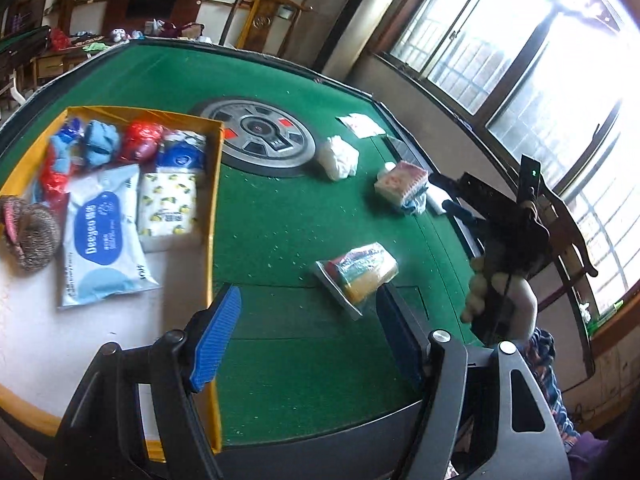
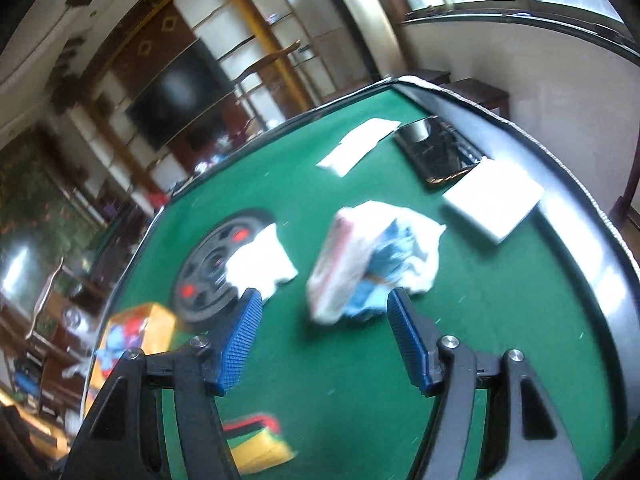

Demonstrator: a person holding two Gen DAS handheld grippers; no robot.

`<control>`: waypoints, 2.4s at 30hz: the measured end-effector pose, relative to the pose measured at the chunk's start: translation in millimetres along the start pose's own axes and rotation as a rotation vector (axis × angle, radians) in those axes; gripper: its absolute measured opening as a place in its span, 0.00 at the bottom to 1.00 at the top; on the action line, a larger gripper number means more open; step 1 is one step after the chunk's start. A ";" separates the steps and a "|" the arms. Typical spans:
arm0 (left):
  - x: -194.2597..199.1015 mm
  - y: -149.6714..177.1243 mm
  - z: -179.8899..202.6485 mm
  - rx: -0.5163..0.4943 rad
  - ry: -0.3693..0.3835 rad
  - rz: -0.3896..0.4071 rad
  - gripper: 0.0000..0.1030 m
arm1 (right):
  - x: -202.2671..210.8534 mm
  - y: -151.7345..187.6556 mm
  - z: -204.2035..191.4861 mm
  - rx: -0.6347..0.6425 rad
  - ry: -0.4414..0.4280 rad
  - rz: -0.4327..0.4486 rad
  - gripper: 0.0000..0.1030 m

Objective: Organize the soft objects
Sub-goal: 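Withdraw both grippers from the box toward the remaining table items, then grasp the white towel with the left gripper, then carry white towel toward box with left gripper while right gripper approaches pink tissue pack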

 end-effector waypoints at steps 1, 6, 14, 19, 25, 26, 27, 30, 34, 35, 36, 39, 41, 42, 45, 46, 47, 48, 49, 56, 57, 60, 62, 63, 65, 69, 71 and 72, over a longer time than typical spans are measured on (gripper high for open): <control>-2.7 -0.3 3.0 -0.002 0.004 -0.012 0.68 | -1.0 -4.0 5.0 -0.005 0.007 0.017 0.58; -17.0 -8.0 7.5 -0.023 -0.022 -0.045 0.68 | 2.4 -10.9 24.9 0.000 0.042 0.088 0.58; -64.4 -39.2 18.0 -0.037 0.056 -0.133 0.68 | 12.0 -7.9 46.8 -0.075 0.015 0.077 0.58; -110.1 -65.5 28.8 -0.130 -0.017 -0.171 0.68 | 10.1 -8.1 49.5 -0.083 0.016 0.069 0.58; -159.0 -106.4 39.9 -0.158 -0.030 -0.170 0.67 | 8.8 -9.4 49.7 -0.084 0.016 0.066 0.58; -167.6 -113.7 42.3 -0.180 -0.055 -0.163 0.67 | 7.3 -10.5 50.1 -0.086 0.017 0.066 0.58; -176.8 -120.9 43.4 -0.199 -0.083 -0.153 0.67 | 6.2 -11.3 51.2 -0.088 0.023 0.070 0.58; -203.2 -138.8 42.7 -0.218 -0.119 -0.141 0.67 | 4.7 -13.7 53.9 -0.093 0.024 0.072 0.58; -233.7 -154.3 47.2 -0.262 -0.145 -0.131 0.67 | 4.3 -15.5 56.8 -0.100 0.033 0.075 0.58; -238.1 -156.0 48.2 -0.270 -0.149 -0.130 0.67 | 4.0 -15.8 57.5 -0.102 0.035 0.073 0.58; -243.3 -157.1 49.5 -0.280 -0.152 -0.136 0.68 | 3.7 -16.2 58.3 -0.105 0.035 0.071 0.58; -261.8 -155.8 52.4 -0.304 -0.176 -0.176 0.71 | 2.8 -16.9 59.9 -0.110 0.040 0.068 0.58; -264.4 -151.1 53.8 -0.317 -0.191 -0.193 0.66 | 3.1 -16.8 60.0 -0.106 0.047 0.068 0.58; -261.7 -149.0 56.0 -0.329 -0.182 -0.193 0.51 | 3.3 -16.8 60.4 -0.104 0.053 0.069 0.58; -251.4 -146.7 56.6 -0.312 -0.118 -0.201 0.27 | 4.2 -17.9 62.0 -0.112 0.061 0.070 0.58; -241.7 -145.4 56.1 -0.308 -0.105 -0.188 0.27 | 4.5 -18.2 62.9 -0.115 0.064 0.072 0.58; -230.5 -143.4 56.1 -0.309 -0.092 -0.175 0.26 | 5.2 -18.8 64.2 -0.120 0.070 0.076 0.58; -221.5 -141.5 56.5 -0.308 -0.079 -0.167 0.26 | 6.2 -19.0 65.5 -0.126 0.072 0.078 0.58; -209.2 -138.3 56.1 -0.303 -0.060 -0.158 0.26 | 7.1 -19.2 67.3 -0.134 0.073 0.081 0.58; -111.4 -103.2 47.2 -0.252 0.056 -0.084 0.27 | 9.4 -20.5 80.4 -0.189 0.068 0.077 0.58; -99.0 -97.6 43.9 -0.242 0.064 -0.072 0.27 | 9.6 -21.1 84.0 -0.208 0.058 0.075 0.58; -66.5 -80.4 27.8 -0.178 0.065 -0.028 0.27 | 11.0 -23.4 102.5 -0.303 0.020 0.072 0.59; -57.4 -73.7 13.8 -0.094 0.084 0.001 0.27 | 15.5 -24.5 116.2 -0.368 -0.002 0.090 0.59; -53.7 -70.4 5.1 -0.053 0.080 0.023 0.27 | 18.0 -24.6 120.2 -0.384 -0.004 0.099 0.59; -49.9 -62.2 -8.1 -0.014 0.047 0.041 0.27 | 24.2 -24.8 125.7 -0.402 0.002 0.126 0.59; -40.6 -53.3 -23.8 0.010 0.028 0.042 0.27 | 27.1 -25.9 122.9 -0.385 0.013 0.125 0.59; -30.1 -51.0 -32.0 0.026 0.037 0.064 0.27 | 25.5 -24.9 113.9 -0.368 0.004 0.098 0.59; -25.5 -49.8 -36.1 0.038 0.048 0.070 0.27 | 24.7 -24.5 107.4 -0.351 -0.010 0.081 0.59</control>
Point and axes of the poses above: each gripper's, at about its wrist camera, not at the fingertips, and x roughly against the way its jaws point, z to its right, y to its underside, the point moved 3 cm from there along -x, roughly the way its jaws point, and after that the axes turned 7 degrees about -x, right-handed, at the moved point
